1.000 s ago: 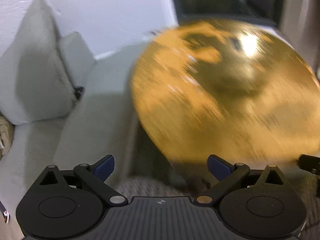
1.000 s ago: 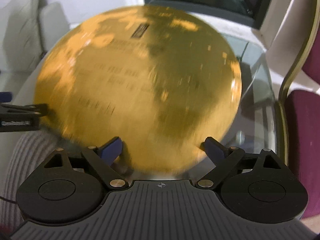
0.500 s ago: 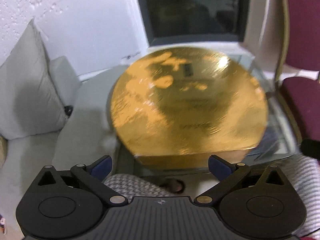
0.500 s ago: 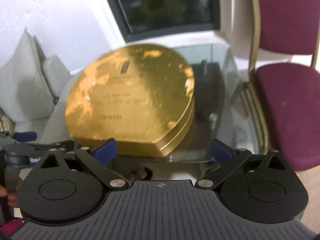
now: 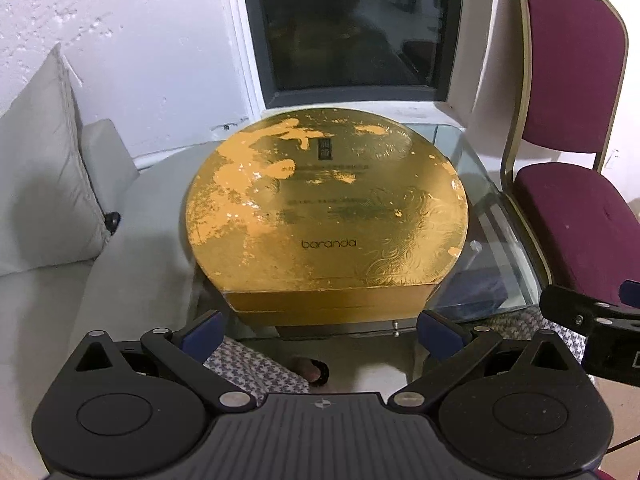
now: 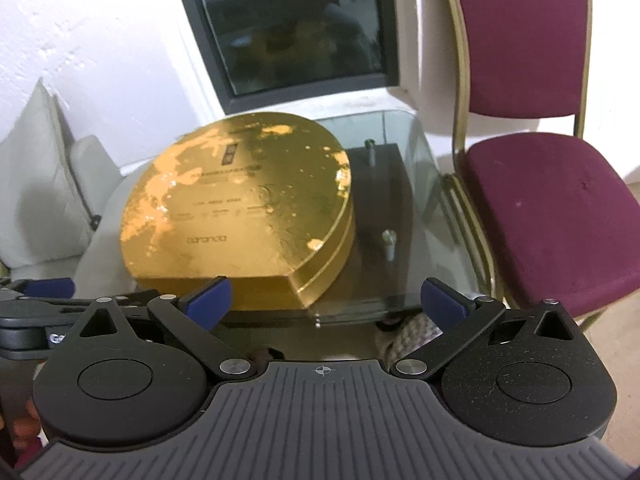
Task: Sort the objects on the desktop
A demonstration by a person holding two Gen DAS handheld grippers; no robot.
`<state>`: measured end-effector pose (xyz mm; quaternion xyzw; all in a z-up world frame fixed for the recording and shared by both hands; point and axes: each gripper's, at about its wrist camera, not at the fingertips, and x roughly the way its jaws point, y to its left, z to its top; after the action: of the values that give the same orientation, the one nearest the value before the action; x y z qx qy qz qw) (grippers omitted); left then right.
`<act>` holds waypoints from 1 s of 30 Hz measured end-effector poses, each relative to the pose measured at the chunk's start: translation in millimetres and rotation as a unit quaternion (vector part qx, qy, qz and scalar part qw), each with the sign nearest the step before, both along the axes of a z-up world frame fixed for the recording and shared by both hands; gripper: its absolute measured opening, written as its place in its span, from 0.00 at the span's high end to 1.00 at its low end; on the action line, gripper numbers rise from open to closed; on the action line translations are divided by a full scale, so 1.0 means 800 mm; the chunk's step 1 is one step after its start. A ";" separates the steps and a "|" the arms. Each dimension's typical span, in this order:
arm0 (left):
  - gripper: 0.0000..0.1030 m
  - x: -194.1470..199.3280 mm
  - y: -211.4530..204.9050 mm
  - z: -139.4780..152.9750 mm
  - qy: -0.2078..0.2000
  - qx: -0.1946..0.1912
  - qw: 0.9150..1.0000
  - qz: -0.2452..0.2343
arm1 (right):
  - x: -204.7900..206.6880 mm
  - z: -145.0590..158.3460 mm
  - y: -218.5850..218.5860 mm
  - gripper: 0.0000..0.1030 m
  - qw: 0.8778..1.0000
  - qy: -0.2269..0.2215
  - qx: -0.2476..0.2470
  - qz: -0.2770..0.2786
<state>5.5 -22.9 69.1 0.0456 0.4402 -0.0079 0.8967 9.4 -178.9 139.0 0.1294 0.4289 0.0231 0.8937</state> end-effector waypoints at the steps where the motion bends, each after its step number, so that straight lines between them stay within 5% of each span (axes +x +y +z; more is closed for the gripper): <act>1: 0.01 -0.001 -0.001 0.001 -0.001 0.001 1.000 -0.001 | -0.001 0.000 0.001 0.00 1.000 0.000 -0.001 -0.002; 30: 0.01 0.005 0.001 -0.011 0.029 0.014 0.999 0.003 | 0.002 -0.008 0.021 0.00 0.999 0.021 -0.017 0.021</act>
<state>9.1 -22.5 60.3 0.0569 0.4659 -0.0001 0.8830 10.7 -162.0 132.9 0.1054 0.4504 0.0323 0.8860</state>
